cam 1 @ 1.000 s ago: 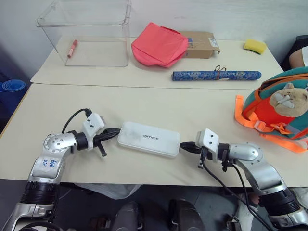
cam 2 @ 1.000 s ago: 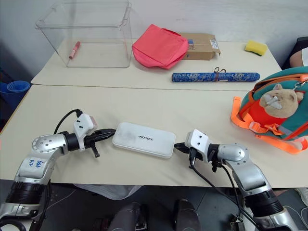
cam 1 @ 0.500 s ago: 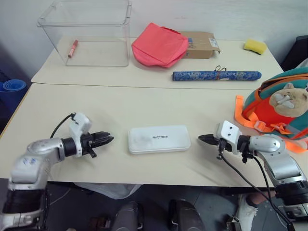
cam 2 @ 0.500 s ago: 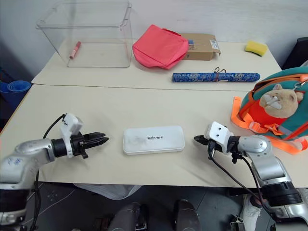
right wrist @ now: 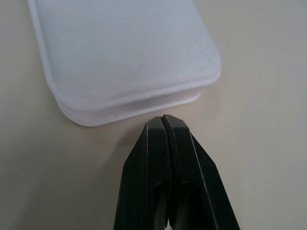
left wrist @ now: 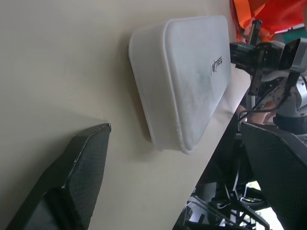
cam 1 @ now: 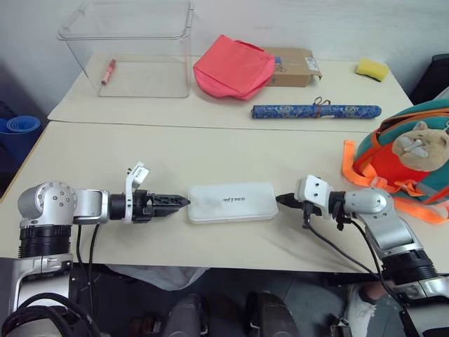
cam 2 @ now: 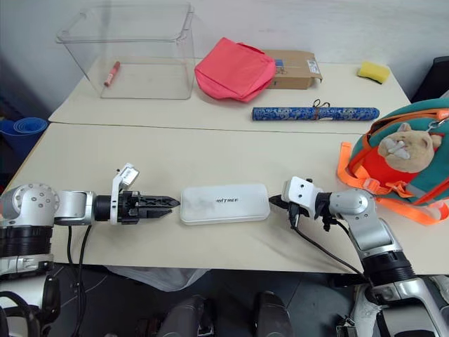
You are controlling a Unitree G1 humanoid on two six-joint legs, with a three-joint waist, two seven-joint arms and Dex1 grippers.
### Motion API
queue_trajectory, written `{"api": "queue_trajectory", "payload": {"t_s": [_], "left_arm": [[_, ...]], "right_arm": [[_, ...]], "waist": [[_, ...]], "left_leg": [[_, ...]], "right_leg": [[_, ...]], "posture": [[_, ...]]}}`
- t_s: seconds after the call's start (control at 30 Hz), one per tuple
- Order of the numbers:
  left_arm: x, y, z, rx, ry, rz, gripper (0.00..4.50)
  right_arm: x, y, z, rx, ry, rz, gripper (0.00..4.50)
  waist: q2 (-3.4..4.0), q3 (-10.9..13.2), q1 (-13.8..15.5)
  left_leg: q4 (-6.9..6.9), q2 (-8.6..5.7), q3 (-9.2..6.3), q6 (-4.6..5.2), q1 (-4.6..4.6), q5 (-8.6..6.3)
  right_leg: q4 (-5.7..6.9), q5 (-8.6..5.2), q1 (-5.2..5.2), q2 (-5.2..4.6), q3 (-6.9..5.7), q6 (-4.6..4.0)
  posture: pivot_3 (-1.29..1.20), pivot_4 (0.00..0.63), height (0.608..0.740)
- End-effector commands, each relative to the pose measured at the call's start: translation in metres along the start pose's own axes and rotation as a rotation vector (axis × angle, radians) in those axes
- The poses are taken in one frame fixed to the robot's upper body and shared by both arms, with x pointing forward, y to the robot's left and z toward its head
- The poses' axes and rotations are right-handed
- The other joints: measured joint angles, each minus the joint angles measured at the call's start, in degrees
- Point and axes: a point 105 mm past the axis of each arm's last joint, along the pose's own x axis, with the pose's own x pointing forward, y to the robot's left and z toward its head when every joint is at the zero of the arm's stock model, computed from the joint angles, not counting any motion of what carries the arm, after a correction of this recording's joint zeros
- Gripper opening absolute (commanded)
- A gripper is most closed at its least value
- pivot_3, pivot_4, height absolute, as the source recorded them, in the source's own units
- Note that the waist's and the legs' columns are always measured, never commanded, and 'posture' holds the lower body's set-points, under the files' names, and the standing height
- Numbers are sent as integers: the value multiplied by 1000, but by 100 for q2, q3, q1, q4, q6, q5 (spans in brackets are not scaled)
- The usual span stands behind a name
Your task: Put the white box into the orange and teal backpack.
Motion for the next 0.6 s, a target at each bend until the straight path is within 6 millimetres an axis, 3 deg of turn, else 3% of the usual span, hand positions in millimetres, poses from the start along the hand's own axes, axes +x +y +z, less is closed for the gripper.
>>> {"api": "queue_trajectory", "payload": {"t_s": [0.03, 0.2, 0.47, 0.6], "left_arm": [[16, 5, -5, -58, 30, 8, 4483], [32, 5, 1, -93, 6, 13, 4483], [56, -18, 3, -126, 31, -131, 4483], [59, -25, 6, -129, 12, -166, 3659]], "right_arm": [[3, -3, 8, -33, -25, -1, 0], [7, -2, 7, -36, -27, 4, 0], [7, -2, 3, -43, -22, 4, 0], [5, 1, 2, -25, -35, 1, 0]], "waist": [[0, 0, 0], [0, 0, 7], [-1, -1, 2], [-1, -1, -11]], "left_leg": [[0, -4, -4, 1, 0, 0], [3, -14, -35, 1, 7, 1], [4, -23, -68, 2, 14, 1], [3, -22, -71, 0, 11, 1]], "right_leg": [[0, 0, 2, -3, -1, 0], [-4, 0, 36, -6, -18, 0], [-16, 0, 69, -7, -39, 0], [-13, 0, 69, -3, -43, 1]], "posture": [[0, 150, 740], [0, 150, 740], [0, 150, 740], [0, 150, 740]]}}
